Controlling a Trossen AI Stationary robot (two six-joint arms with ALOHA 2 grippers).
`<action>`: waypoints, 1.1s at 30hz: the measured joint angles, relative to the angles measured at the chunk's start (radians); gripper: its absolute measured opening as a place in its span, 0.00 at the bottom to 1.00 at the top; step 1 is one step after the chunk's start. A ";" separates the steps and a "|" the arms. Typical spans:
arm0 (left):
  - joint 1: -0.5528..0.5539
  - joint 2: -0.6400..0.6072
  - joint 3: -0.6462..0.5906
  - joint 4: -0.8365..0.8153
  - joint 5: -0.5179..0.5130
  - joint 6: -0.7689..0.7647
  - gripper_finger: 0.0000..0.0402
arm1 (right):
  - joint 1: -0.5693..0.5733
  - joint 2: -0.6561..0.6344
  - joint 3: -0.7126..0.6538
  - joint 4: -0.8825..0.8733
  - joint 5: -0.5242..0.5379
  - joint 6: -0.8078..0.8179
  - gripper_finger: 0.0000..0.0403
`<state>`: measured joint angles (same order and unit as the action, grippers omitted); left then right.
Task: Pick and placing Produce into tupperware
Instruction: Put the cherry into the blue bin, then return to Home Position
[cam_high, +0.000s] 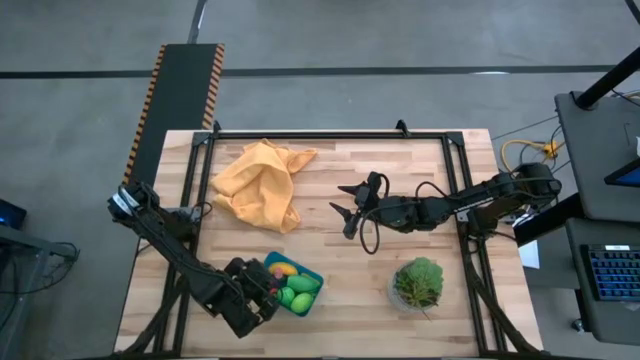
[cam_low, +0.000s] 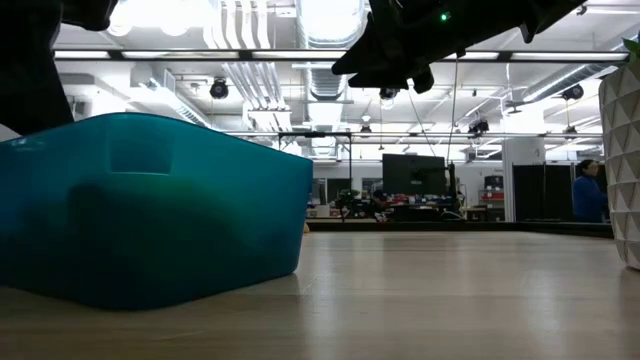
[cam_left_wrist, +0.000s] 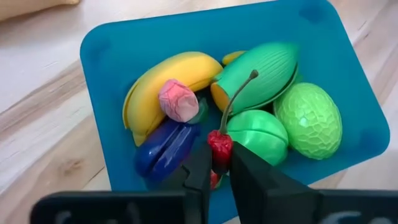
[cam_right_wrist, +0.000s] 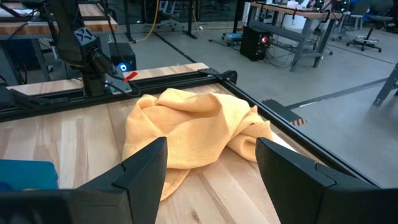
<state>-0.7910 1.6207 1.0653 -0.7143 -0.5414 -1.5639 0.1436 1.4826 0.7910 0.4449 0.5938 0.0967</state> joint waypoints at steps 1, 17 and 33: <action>0.000 0.000 0.000 0.001 0.000 0.003 0.09 | 0.000 0.000 0.000 0.000 0.000 0.000 0.59; 0.017 -0.008 -0.005 0.435 -0.346 0.796 0.49 | 0.019 -0.073 0.000 0.008 -0.048 -0.022 0.59; 0.186 -0.485 -0.006 0.850 0.113 1.821 0.15 | 0.449 -0.567 0.000 -0.158 0.063 -0.307 0.59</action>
<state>-0.6052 1.1358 1.0592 0.1357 -0.4286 0.2571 0.5930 0.9155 0.7914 0.2874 0.6572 -0.2100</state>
